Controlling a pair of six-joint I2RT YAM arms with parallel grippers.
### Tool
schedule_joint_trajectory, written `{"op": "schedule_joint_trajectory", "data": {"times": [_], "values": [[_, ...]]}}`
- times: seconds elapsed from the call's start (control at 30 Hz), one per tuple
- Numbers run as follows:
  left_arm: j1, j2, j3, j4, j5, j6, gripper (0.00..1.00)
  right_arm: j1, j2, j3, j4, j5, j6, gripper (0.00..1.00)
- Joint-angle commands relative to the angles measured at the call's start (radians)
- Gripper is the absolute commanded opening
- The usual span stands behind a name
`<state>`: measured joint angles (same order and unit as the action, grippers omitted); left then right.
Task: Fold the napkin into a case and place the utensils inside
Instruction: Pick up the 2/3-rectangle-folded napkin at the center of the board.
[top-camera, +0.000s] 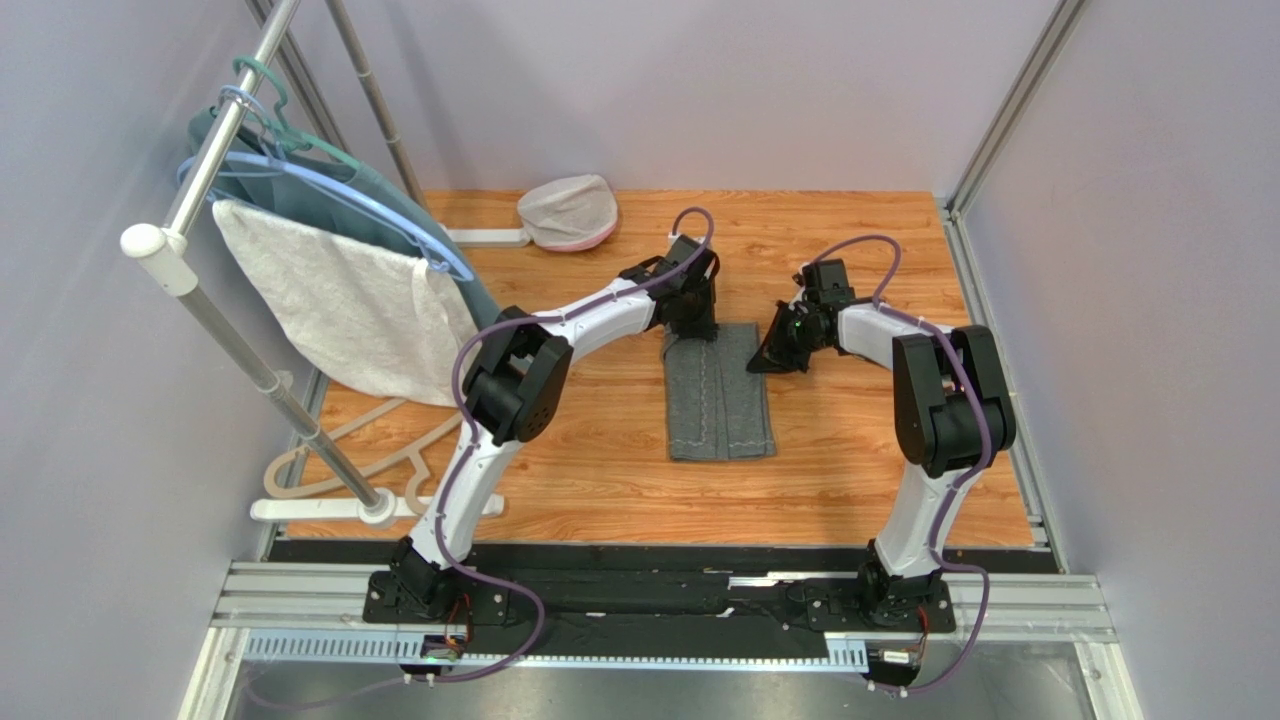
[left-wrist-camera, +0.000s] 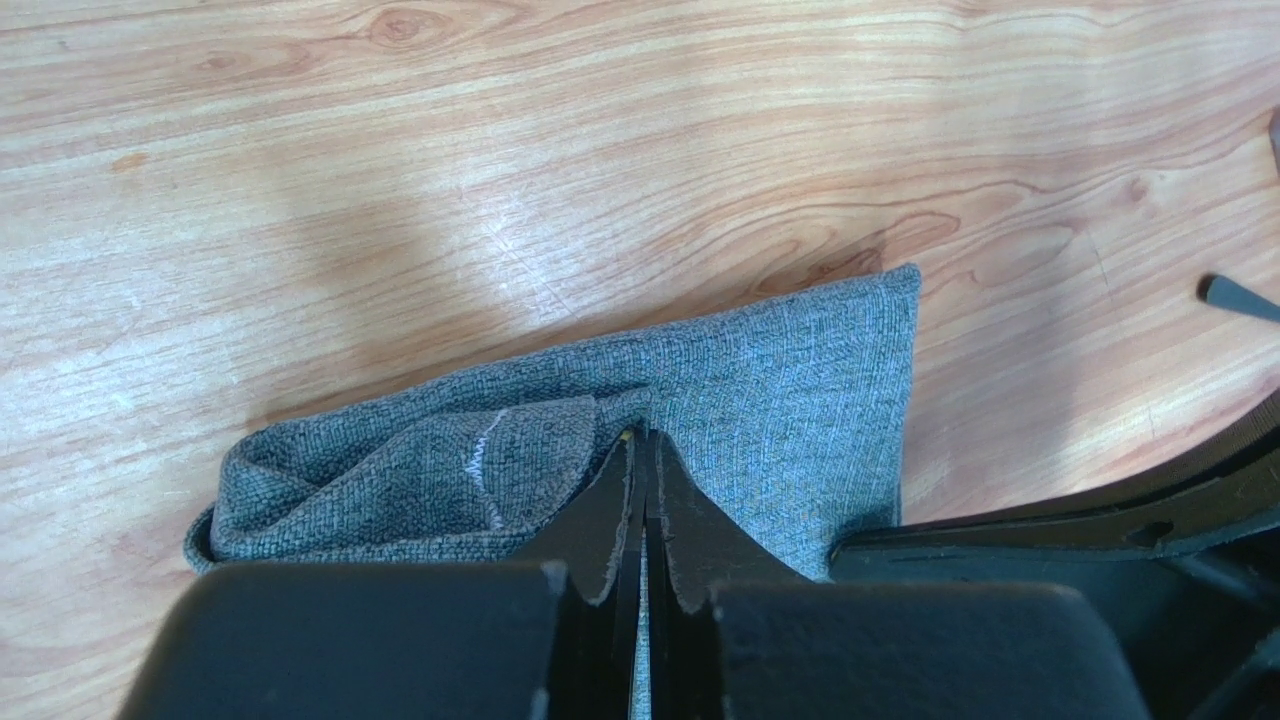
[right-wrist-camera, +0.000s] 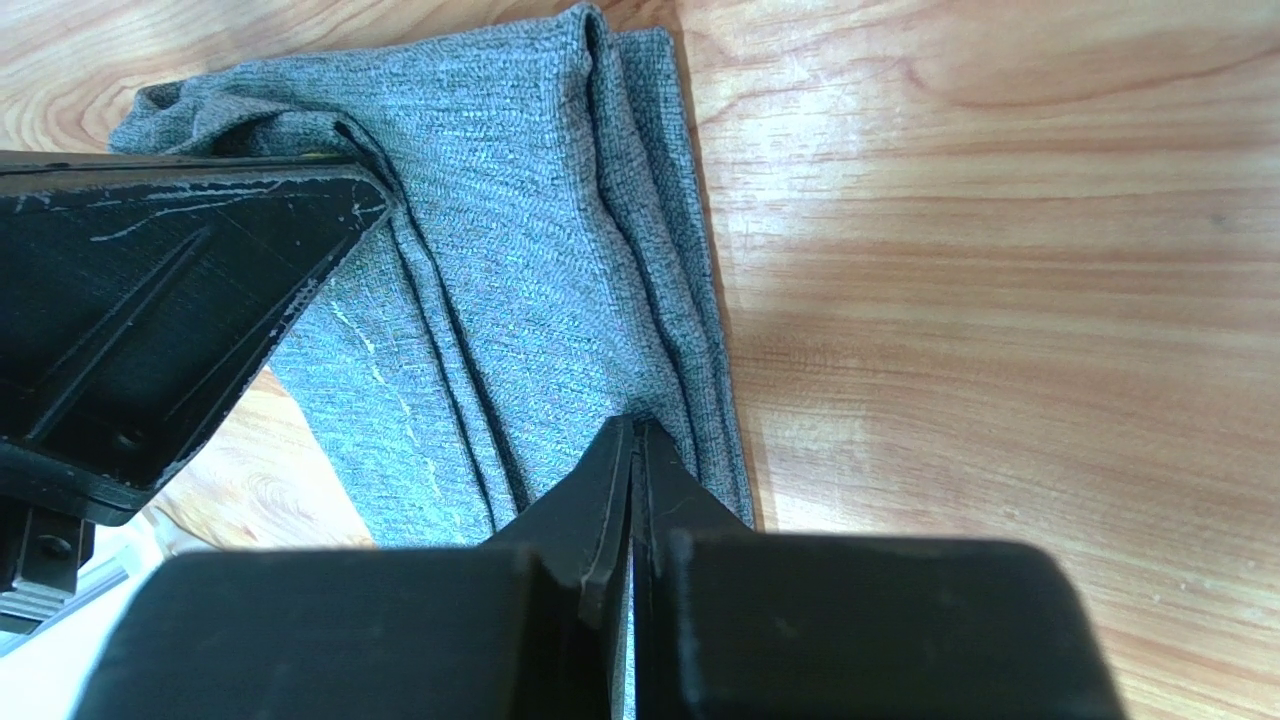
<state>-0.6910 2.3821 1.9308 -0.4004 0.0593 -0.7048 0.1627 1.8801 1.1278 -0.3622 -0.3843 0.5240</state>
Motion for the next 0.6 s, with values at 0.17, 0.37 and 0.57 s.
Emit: {"op": "schedule_joint_trajectory", "data": {"times": [0.17,0.37,0.57], "values": [[0.010,-0.116,-0.027,0.067,0.175,0.067,0.22,0.001,-0.064,0.026,-0.030,-0.024,-0.022,0.00],[-0.011,-0.263,-0.133,0.077,0.261,0.068,0.25,0.008,-0.195,-0.006,-0.090,-0.057,-0.044,0.04],[-0.149,-0.388,-0.297,0.083,0.228,0.126,0.39,-0.009,-0.346,-0.146,-0.156,0.064,-0.065,0.39]]}}
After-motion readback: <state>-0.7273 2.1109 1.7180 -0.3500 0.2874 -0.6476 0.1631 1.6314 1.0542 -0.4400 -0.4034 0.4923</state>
